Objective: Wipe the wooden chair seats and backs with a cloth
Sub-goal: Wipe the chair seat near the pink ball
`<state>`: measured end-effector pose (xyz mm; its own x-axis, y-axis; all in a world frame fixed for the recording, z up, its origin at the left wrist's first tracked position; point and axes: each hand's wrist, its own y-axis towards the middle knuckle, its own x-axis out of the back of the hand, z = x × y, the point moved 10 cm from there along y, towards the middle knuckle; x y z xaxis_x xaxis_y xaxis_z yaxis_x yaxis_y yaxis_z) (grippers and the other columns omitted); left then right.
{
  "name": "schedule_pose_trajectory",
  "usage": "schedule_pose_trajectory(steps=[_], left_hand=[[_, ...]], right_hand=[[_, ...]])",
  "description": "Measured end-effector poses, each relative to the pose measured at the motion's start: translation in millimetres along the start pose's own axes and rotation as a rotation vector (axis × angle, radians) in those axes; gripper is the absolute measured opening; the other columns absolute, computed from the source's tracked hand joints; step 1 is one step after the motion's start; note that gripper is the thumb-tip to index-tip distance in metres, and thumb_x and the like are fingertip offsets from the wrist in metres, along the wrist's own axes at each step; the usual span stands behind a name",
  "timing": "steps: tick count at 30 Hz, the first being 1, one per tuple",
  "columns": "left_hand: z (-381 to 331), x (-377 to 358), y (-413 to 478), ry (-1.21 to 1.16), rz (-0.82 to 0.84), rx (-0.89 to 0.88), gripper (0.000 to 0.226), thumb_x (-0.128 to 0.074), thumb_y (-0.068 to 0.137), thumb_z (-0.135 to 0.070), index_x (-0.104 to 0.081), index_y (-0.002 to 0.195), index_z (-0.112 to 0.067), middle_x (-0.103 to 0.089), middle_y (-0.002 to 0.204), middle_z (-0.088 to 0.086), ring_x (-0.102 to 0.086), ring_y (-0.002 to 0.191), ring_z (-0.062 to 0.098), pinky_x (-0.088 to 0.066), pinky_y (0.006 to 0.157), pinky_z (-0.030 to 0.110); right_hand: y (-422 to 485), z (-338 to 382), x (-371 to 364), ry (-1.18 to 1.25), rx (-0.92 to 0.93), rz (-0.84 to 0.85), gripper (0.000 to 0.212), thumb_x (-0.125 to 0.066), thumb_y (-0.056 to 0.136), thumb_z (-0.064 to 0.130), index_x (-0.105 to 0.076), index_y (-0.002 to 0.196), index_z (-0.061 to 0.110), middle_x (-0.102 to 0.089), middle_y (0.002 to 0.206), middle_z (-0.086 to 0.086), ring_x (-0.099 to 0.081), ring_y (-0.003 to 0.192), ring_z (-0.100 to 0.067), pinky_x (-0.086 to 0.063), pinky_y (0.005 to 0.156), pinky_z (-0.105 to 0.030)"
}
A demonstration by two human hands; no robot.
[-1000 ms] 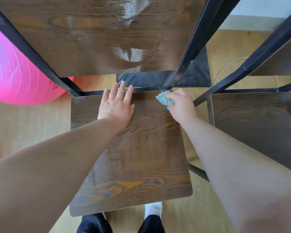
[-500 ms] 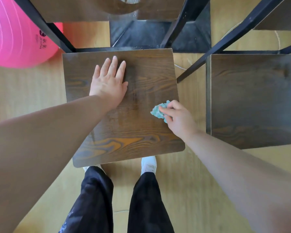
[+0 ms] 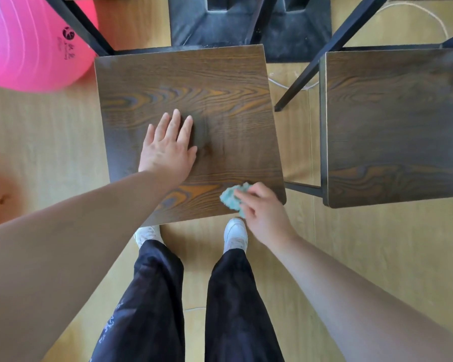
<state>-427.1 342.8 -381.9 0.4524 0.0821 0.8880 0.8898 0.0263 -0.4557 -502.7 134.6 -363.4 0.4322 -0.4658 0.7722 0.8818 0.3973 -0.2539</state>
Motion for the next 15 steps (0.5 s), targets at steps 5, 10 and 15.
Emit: schedule_pose_trajectory(steps=[5,10,15], left_hand=[[10.0,-6.1,-20.7,0.011,-0.009,-0.011,0.063,-0.025,0.105,-0.043,0.001,0.158,-0.021,0.004,0.167,0.005,0.006,0.153,0.023,-0.003,0.124,0.045],[29.7,-11.0,-26.9,-0.007,-0.025,-0.001,0.063,-0.025,0.104,-0.043,0.0,0.158,-0.021,0.003,0.167,0.005,0.005,0.153,0.024,-0.004,0.124,0.046],[56.2,-8.6,-28.0,-0.045,-0.031,-0.006,0.064,-0.029,0.104,-0.042,-0.004,0.158,-0.021,0.0,0.167,0.005,0.003,0.153,0.023,-0.004,0.124,0.046]], right_hand=[[-23.7,-58.2,50.3,0.06,-0.312,-0.285,0.034,-0.062,0.091,0.002,-0.067,0.124,0.01,-0.058,0.105,-0.004,-0.059,0.093,-0.019,-0.042,0.083,-0.017],[-22.5,-62.3,27.3,0.006,-0.414,-0.231,0.037,-0.06,0.094,0.007,-0.062,0.131,0.01,-0.056,0.111,-0.004,-0.057,0.1,-0.02,-0.049,0.086,-0.029],[-21.4,-28.9,-1.7,-0.009,-0.388,-0.217,0.038,-0.063,0.091,0.005,-0.063,0.129,0.01,-0.057,0.106,-0.006,-0.06,0.093,-0.021,-0.051,0.081,-0.03]])
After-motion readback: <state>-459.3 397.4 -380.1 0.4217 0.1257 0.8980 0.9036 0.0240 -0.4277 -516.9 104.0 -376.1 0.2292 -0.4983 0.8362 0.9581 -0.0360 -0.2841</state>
